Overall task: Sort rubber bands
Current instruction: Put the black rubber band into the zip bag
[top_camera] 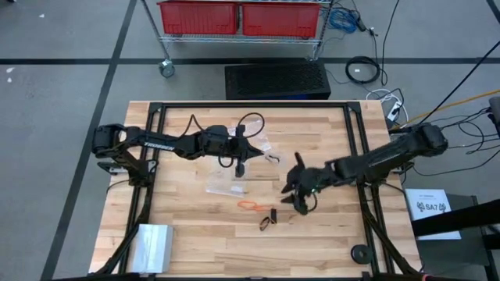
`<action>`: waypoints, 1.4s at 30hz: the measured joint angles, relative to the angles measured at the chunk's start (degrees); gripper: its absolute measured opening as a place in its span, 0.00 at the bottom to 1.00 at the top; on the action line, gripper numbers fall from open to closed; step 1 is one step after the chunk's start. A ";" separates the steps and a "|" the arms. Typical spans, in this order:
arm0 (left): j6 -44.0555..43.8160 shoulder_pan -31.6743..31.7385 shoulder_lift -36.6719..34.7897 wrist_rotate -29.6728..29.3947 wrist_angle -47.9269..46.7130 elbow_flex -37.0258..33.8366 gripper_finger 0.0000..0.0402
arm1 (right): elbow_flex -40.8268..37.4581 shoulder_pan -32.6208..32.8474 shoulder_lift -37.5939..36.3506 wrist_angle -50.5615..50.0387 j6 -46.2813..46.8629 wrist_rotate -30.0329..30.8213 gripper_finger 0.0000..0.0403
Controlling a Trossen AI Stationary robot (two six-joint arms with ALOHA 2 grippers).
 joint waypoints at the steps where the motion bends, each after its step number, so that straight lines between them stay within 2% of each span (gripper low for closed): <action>1: 0.01 -0.02 0.00 0.45 0.10 0.00 0.00 | -1.47 0.65 1.52 4.35 1.29 0.04 0.44; 11: 0.18 -0.01 0.00 2.80 0.17 0.00 0.00 | -3.64 3.12 18.01 19.96 7.84 0.24 0.44; 20: 0.36 -0.03 0.01 2.80 -0.36 0.00 0.00 | -3.63 3.29 23.95 23.05 10.79 0.50 0.40; 23: 0.34 -0.03 0.00 2.80 -0.36 0.00 0.00 | -3.61 4.20 24.40 23.62 10.74 0.57 0.32; 28: 0.36 -0.03 0.00 2.80 -0.36 0.00 0.00 | -3.08 6.21 24.27 23.18 11.83 0.04 0.05; 30: 0.34 -0.03 0.02 2.80 -0.35 0.00 0.00 | -2.05 6.93 23.23 22.97 11.36 0.04 0.03; 33: 0.34 -0.03 0.00 2.80 -0.36 0.00 0.00 | 0.04 7.45 20.23 19.38 10.10 1.20 0.02; 37: 0.32 -0.03 0.02 2.80 -0.36 0.00 0.00 | 3.64 7.99 14.30 7.92 7.94 7.51 0.01; 42: -0.08 -0.03 0.01 2.80 -0.30 0.00 0.00 | 11.67 8.82 7.43 -13.74 5.00 23.02 0.00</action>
